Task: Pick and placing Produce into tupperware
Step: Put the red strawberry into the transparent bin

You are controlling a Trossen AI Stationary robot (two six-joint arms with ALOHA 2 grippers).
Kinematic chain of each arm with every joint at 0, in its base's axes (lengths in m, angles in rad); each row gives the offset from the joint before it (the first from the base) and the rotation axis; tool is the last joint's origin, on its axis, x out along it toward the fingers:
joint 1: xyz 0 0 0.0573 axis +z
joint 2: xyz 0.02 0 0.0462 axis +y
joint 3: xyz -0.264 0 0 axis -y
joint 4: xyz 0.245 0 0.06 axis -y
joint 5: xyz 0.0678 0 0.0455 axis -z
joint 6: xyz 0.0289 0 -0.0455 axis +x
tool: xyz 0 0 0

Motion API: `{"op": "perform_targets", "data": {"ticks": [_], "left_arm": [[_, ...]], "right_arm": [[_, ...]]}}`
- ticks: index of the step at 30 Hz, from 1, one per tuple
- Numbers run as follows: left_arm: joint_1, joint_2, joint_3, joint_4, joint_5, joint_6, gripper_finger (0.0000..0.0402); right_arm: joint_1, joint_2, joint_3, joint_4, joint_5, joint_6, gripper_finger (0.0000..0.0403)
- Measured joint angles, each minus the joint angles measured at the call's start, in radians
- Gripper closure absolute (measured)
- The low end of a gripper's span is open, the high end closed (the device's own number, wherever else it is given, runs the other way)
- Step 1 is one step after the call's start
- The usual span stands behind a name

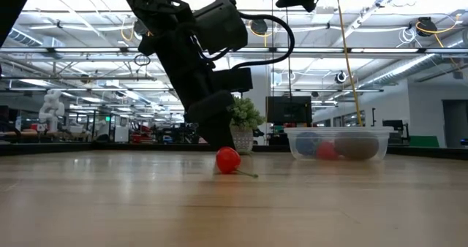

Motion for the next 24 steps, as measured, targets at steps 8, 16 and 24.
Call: {"op": "perform_targets", "data": {"ticks": [8, 16, 24], "left_arm": [[0.000, 0.000, -0.001, 0.000, 0.006, 0.005, 0.0294], [-0.002, 0.005, 0.053, -0.034, -0.001, 0.041, 0.0275], [-0.003, 0.005, 0.203, -0.151, -0.105, 0.112, 0.0273]], "right_arm": [[0.000, 0.000, 0.000, 0.000, 0.000, 0.000, 0.0190], [0.000, 0.000, 0.000, 0.002, 0.000, 0.000, 0.0190], [-0.004, -0.015, 0.000, 0.011, 0.001, -0.032, 0.0190]]}}
